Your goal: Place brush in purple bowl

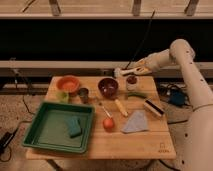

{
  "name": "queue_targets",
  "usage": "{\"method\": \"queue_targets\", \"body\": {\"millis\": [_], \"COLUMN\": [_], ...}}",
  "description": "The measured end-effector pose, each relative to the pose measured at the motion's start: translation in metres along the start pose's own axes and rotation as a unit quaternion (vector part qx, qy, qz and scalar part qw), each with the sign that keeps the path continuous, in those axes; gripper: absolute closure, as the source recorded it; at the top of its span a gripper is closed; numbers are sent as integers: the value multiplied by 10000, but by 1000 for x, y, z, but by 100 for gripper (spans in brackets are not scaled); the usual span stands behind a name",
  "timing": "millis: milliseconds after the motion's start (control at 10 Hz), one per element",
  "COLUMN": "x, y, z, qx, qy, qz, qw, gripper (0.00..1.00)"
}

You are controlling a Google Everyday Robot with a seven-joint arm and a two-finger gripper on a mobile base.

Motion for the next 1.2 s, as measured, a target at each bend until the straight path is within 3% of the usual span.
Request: {"method": "queue_targets", "body": {"millis": [400,800,900,1200], "x": [-33,-37,-34,-28], "y": [0,8,13,20], "z": [21,42,51,72], "qx": [-234,-528,-675,-978], "qy": [-305,-349,-296,-105], "qz": [-324,-397,-365,-319], "qw": [9987,9972,9966,9946], "gripper": [100,97,84,57]}}
